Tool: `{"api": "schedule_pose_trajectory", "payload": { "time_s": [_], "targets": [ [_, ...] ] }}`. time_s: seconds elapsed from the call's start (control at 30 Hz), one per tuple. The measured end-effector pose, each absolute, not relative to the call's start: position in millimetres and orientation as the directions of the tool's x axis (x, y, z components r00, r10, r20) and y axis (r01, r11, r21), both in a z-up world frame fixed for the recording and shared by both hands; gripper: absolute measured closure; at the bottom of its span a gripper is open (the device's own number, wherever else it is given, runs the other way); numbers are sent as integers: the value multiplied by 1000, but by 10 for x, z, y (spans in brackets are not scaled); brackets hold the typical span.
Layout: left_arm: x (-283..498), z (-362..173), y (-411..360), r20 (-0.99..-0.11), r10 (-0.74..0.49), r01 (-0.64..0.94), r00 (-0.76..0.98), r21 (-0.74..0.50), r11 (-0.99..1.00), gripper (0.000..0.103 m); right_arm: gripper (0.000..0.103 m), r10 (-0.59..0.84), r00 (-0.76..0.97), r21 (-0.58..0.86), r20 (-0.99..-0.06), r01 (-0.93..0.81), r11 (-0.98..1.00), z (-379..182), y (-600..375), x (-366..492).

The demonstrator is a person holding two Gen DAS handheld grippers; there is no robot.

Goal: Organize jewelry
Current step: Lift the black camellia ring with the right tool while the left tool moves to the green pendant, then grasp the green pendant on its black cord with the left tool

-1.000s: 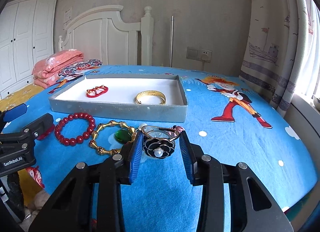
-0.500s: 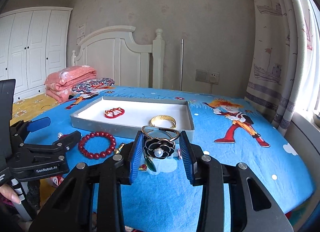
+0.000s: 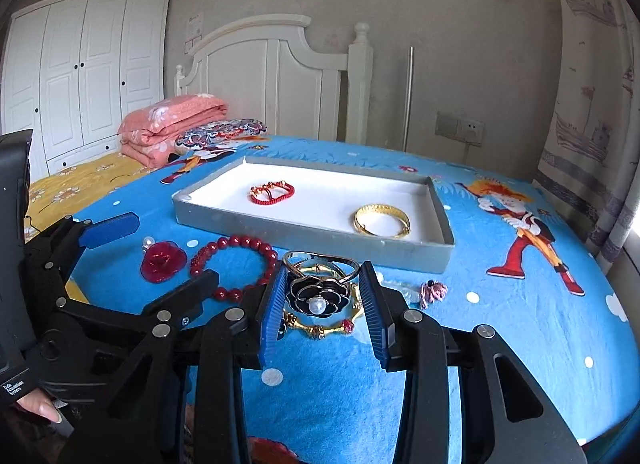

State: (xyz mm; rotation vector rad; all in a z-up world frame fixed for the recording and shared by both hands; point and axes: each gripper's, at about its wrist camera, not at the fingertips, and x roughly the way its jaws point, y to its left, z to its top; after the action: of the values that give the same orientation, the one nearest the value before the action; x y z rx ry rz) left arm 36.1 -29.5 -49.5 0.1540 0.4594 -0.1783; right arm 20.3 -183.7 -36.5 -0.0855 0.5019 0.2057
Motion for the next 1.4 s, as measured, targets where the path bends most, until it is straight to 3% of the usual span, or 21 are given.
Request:
{"api": "schedule_pose_trajectory", "payload": {
  "time_s": [0.23,0.3,0.33,0.73,0.8,0.9,1.0,1.07,1.27,1.33,1.4],
  "targets": [
    [405,-490,-222,-458,-127,182,880,78,980,5,65,149,817,56,-558,-142,988,-561,-2160,278],
    [407,-494,-226,-461,-125,181,879,78,980,5,46,162,820,84,-549,-138,987,-561,-2232,249],
    [405,-490,-233,-459,-125,181,880,80,980,5,45,166,823,90,-543,-139,986,-557,-2256,227],
    [375,-495,-281,-457,-144,204,878,86,975,5,45,174,816,91,-551,-149,985,-602,-2312,169],
    [355,-493,-307,-452,-156,219,878,92,971,5,68,185,820,68,-542,-177,982,-604,-2247,163],
    [344,-498,-334,-453,-173,239,875,94,966,5,82,205,827,45,-524,-214,976,-603,-2213,148],
    [352,-508,-373,-461,-192,264,866,95,960,5,87,227,831,57,-509,-231,971,-603,-2251,139],
    [349,-514,-431,-467,-214,293,858,102,951,5,97,223,835,55,-502,-227,972,-589,-2271,122],
    [343,-555,-582,-480,-252,347,840,120,930,5,92,227,832,69,-506,-223,972,-552,-2365,126],
    [349,-557,-611,-484,-264,361,834,118,925,5,86,224,831,80,-509,-213,974,-557,-2405,133],
    [332,-564,-659,-488,-297,397,821,113,911,8,65,222,831,94,-509,-203,975,-559,-2448,133]
  ]
}}
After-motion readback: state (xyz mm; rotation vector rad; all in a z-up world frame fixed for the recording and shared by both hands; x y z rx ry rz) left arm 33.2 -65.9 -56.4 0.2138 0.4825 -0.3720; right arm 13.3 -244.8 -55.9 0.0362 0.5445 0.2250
